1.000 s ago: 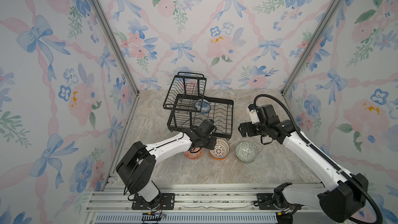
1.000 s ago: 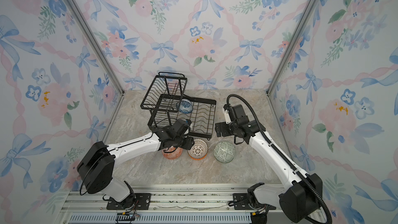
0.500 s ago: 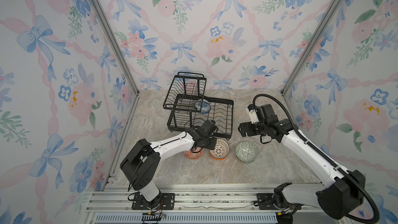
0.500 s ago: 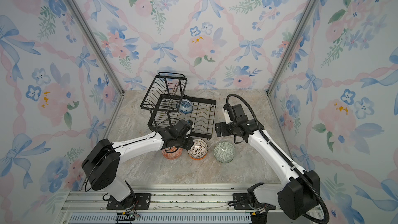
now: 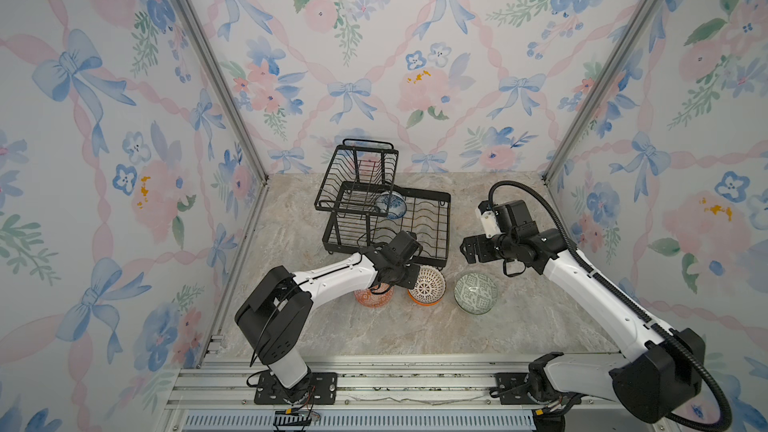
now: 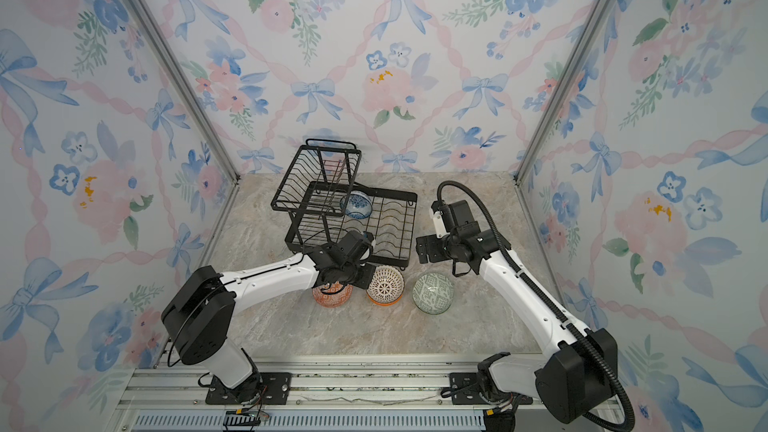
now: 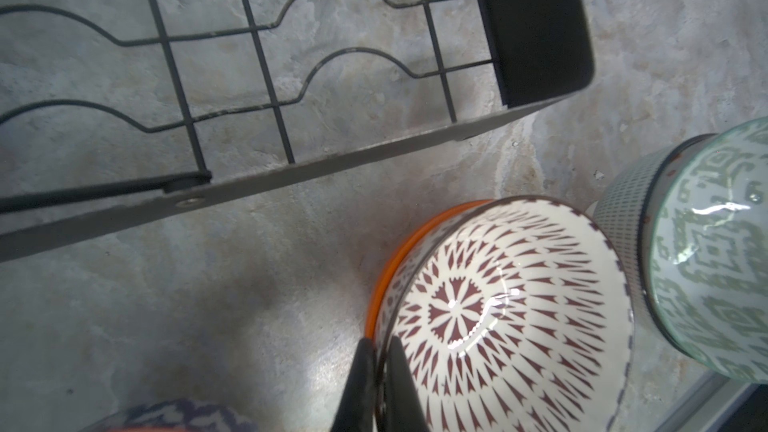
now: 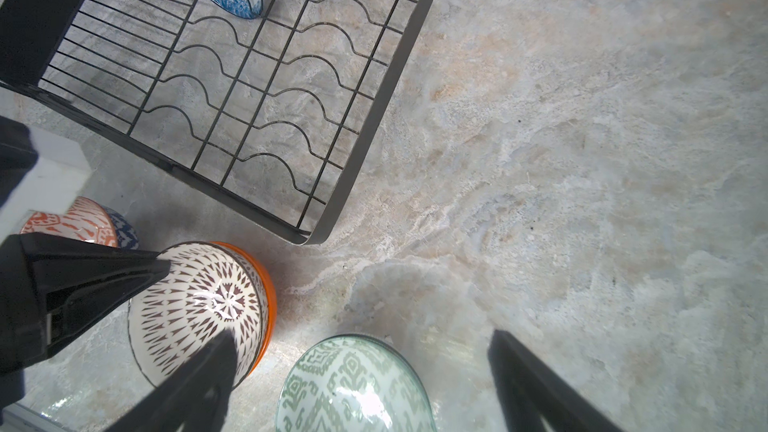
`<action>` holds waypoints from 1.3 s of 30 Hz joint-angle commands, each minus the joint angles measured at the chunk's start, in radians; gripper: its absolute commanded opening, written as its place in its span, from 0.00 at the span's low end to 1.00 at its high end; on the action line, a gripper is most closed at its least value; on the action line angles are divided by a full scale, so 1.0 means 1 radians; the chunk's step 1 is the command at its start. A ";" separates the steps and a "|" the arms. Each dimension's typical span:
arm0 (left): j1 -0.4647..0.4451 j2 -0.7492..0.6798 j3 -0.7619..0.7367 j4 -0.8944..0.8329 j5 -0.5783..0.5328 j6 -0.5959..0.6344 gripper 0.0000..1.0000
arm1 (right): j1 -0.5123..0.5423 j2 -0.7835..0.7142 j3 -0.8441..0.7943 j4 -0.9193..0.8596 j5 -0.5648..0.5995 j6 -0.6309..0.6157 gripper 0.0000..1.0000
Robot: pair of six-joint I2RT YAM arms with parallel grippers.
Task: Load the bowls into the dish rack
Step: 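Close the left gripper on the white bowl rim and lift it, then carry the white bowl toward the right gripper while the right gripper grasps it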
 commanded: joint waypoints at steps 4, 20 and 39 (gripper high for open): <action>-0.006 -0.020 0.026 -0.004 -0.007 0.005 0.00 | -0.011 -0.002 0.034 -0.011 -0.012 -0.012 0.97; -0.005 -0.139 0.030 -0.007 -0.010 0.009 0.00 | -0.011 -0.026 0.044 -0.025 -0.044 0.001 0.97; -0.030 -0.171 0.212 -0.038 -0.125 0.085 0.00 | 0.089 -0.050 0.085 -0.019 -0.063 0.046 0.97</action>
